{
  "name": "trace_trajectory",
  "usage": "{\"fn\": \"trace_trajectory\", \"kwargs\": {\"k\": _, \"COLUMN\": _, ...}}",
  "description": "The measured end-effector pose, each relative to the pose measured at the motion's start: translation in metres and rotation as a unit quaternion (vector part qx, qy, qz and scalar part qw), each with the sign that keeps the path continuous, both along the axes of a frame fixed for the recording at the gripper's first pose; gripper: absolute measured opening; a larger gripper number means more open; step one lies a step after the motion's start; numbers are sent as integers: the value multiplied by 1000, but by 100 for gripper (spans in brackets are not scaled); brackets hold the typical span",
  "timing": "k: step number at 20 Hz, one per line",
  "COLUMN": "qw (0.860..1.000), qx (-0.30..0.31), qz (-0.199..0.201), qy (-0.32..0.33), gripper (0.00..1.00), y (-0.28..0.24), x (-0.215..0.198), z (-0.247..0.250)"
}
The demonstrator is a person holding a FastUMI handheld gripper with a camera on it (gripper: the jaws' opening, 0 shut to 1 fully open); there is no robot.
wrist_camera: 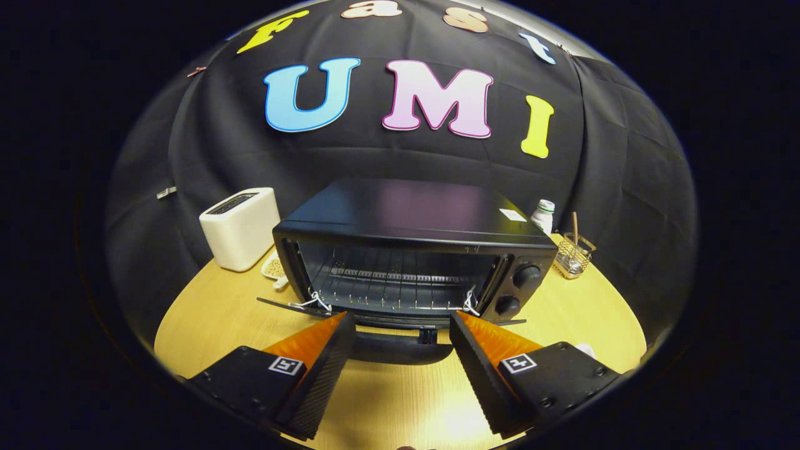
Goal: Open the toaster oven, put the food inside, and close the toaster oven door.
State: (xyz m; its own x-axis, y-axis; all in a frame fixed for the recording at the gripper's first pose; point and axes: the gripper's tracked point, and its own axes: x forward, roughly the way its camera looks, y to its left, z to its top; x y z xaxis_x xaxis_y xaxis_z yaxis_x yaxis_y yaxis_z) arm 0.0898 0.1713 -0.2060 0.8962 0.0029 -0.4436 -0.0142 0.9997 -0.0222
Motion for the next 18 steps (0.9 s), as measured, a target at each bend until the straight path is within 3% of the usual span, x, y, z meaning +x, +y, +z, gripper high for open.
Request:
{"fn": "trace_trajectory", "kwargs": {"k": 4, "qw": 999, "qx": -9, "qz": 10, "qy": 37, "gripper": 98, "y": 2, "x": -28, "z": -31}}
{"fn": "trace_trajectory", "kwargs": {"k": 7, "qw": 992, "qx": -12, "qz": 32, "qy": 122, "gripper": 99, "y": -2, "x": -52, "z": -87}}
{"fn": "trace_trajectory", "kwargs": {"k": 9, "qw": 988, "qx": 3, "qz": 26, "qy": 149, "gripper": 99, "y": -11, "x": -64, "z": -100}}
{"fn": "trace_trajectory", "kwargs": {"k": 18, "qw": 990, "qx": 23, "qz": 38, "qy": 136, "gripper": 99, "y": -80, "x": -102, "z": -53}}
